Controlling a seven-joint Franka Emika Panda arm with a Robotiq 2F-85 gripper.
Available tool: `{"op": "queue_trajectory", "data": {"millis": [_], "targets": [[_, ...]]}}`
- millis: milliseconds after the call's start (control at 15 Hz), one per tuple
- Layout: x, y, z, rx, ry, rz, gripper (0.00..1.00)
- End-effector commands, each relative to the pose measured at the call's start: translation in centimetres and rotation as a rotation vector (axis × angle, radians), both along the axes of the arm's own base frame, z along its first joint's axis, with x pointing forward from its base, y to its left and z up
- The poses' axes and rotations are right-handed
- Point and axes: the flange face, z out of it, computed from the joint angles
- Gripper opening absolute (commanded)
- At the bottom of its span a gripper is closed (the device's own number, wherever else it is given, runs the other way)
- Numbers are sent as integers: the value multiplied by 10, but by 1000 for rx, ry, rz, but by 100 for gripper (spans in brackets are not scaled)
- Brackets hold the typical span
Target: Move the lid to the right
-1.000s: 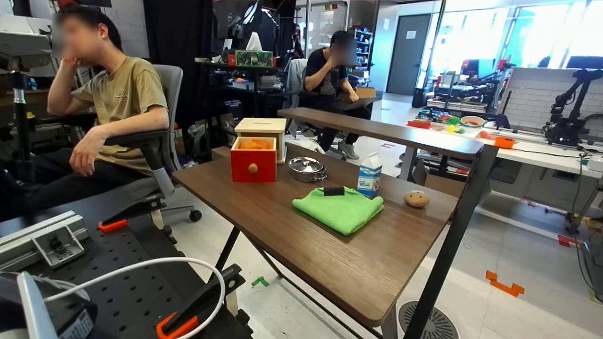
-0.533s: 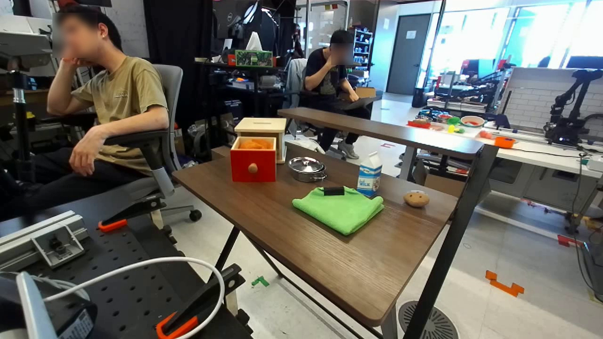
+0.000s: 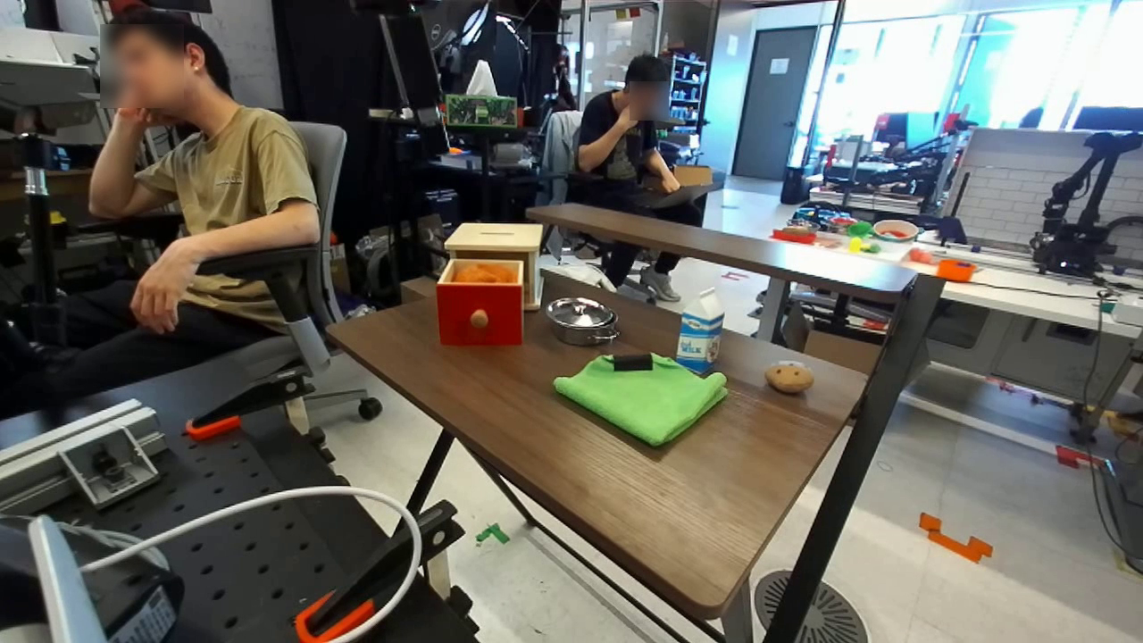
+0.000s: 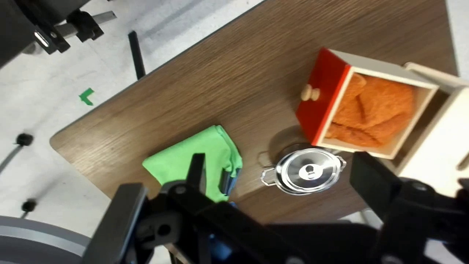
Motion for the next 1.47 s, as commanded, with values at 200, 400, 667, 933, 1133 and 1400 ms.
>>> {"op": "queue_trajectory", "data": {"millis": [200, 400, 667, 933, 1133, 1400], "targets": [[50, -12, -54, -42, 121, -191, 100], [78, -11, -66, -49, 166, -238, 100], [83, -9, -70, -53, 187, -251, 100], [109, -13, -90, -55, 187, -386, 100], [134, -16, -101, -1, 215, -408, 100], [166, -19, -124, 18, 218, -445, 100]]}}
